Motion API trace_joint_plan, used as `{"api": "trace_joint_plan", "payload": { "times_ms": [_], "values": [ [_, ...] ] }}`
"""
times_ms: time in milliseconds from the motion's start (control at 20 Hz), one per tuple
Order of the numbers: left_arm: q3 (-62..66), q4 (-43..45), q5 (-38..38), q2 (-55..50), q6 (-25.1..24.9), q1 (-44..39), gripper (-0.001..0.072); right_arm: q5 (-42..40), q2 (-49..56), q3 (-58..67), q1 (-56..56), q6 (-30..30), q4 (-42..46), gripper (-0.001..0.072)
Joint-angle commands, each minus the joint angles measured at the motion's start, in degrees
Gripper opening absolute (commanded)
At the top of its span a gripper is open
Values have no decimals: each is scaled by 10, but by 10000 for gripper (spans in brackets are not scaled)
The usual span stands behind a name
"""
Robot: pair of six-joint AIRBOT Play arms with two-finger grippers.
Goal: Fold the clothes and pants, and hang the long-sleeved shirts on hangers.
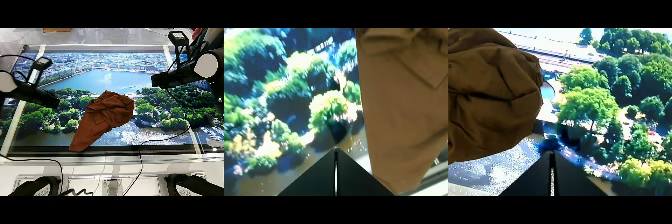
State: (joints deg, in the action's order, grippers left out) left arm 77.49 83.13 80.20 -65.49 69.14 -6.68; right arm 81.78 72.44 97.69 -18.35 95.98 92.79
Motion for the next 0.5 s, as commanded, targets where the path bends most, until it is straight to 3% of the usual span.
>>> {"api": "trace_joint_plan", "payload": {
  "times_ms": [0, 200, 350, 400, 450],
  "values": [
    [-11, 0, 7, -37, 26, 0, 9, -18, 8, 0, 0, -27, -19, 13],
    [-11, 0, 0, -75, 38, 0, 14, -20, 42, 0, 0, -33, -27, 13],
    [-12, 0, -4, -96, 75, 0, 20, -19, 90, 0, 0, -95, -65, 14],
    [-14, -3, -20, -96, 82, 0, 20, -22, 108, 0, 0, -118, -98, 81],
    [-14, -9, -34, -94, 87, 0, 20, -29, 127, 0, 0, -133, -138, 233]
  ]
}}
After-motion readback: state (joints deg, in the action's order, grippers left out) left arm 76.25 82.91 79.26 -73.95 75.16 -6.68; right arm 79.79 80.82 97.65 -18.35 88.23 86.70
